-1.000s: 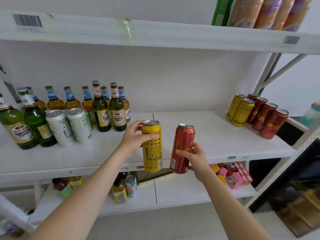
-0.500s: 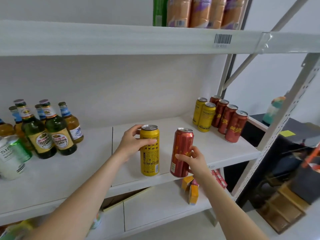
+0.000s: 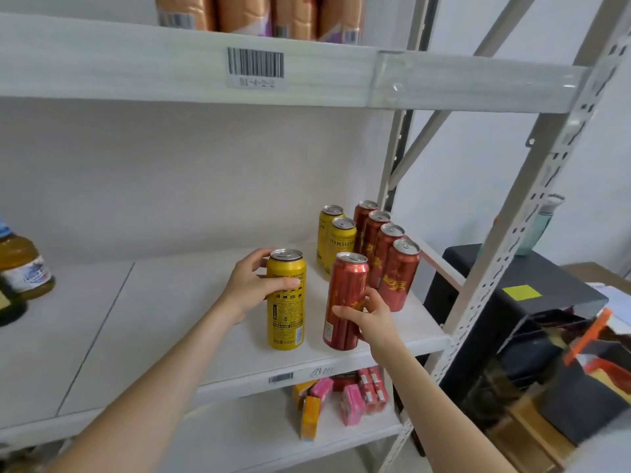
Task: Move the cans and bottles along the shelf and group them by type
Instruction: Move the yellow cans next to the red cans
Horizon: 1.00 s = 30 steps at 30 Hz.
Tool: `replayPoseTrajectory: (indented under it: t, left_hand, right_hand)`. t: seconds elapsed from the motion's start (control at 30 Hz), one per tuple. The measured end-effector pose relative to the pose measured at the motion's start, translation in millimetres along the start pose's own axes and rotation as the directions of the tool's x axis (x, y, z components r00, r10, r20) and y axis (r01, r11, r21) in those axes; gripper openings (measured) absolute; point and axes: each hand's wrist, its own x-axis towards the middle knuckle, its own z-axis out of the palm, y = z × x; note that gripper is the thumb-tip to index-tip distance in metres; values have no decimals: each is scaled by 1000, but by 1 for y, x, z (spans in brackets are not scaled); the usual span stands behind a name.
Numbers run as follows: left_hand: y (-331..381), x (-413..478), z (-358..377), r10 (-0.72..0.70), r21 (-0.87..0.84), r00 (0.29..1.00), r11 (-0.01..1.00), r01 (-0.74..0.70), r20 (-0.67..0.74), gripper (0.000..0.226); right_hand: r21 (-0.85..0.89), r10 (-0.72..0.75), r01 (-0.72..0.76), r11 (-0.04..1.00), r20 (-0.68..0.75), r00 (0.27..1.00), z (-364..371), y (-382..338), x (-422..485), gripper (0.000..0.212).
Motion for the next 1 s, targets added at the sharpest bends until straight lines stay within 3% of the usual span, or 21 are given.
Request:
replayPoseTrajectory:
  t: [0.23, 0.5, 0.8, 1.0]
  left_hand:
    - [-7, -1, 72, -24, 18, 997, 1000, 25, -70, 72]
    - [-16, 8, 92, -28, 65, 991, 997, 36, -131, 78]
    - [-14, 29, 110, 11, 77, 991, 997, 0, -136, 69]
    - [-14, 44, 129, 40, 65, 991, 997, -32, -129, 67]
  right_hand:
    - [-37, -7, 10, 999, 81, 997, -63, 12, 27, 58]
    - [-20, -27, 30, 999, 137, 990, -73, 24, 50, 62]
    - [0, -82, 83, 997, 144, 986, -97, 30, 50, 75]
    - [-27, -123, 126, 992, 89, 988, -123, 31, 41, 72]
